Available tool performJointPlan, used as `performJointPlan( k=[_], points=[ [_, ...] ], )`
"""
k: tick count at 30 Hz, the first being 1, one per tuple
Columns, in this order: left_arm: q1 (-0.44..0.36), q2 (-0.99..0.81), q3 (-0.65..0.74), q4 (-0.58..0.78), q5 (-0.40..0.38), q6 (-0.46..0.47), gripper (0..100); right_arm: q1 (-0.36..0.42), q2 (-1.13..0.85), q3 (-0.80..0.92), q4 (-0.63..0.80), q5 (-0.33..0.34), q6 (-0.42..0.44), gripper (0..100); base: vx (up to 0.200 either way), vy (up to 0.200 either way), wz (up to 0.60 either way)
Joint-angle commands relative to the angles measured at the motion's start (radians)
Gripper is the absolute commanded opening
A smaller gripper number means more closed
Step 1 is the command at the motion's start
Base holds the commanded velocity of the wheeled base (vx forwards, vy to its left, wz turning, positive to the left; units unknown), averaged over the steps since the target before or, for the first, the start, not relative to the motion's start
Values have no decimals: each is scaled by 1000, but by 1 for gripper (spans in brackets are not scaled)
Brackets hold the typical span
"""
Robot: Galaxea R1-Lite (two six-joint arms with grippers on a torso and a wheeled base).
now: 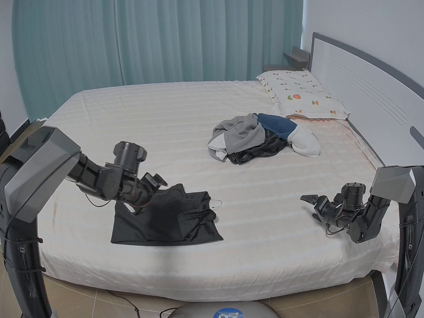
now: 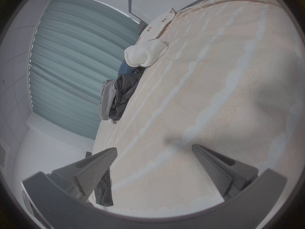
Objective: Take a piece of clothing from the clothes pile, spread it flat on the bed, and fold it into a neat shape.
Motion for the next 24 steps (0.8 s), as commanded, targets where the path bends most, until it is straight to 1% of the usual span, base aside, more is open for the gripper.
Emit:
performJointPlan(
  k=[1,2,3,4,7,18,20,24],
  points=[
    [117,-11,87,-81,-85,-43,100,0,0,-1,0,1,0,100,0,200,0],
    [117,-11,87,-81,-85,-43,100,0,0,-1,0,1,0,100,0,200,0],
    [154,-4,89,-103,-134,-55,100,0,0,-3,0,1,2,100,0,200,0],
    [176,-2,87,-106,-157,-55,100,0,0,-6,0,1,2,100,0,200,0],
    [217,-1,83,-109,-199,-52,100,2,0,-12,0,1,3,100,0,200,0],
    [228,36,72,-143,-208,-55,100,3,-9,-18,-5,-1,8,100,0,200,0],
    [228,38,72,-143,-207,-55,100,15,-23,-12,-13,1,8,100,0,200,0],
    [225,39,72,-143,-205,-52,100,75,-39,2,-29,-12,9,100,0,200,0]
  ],
)
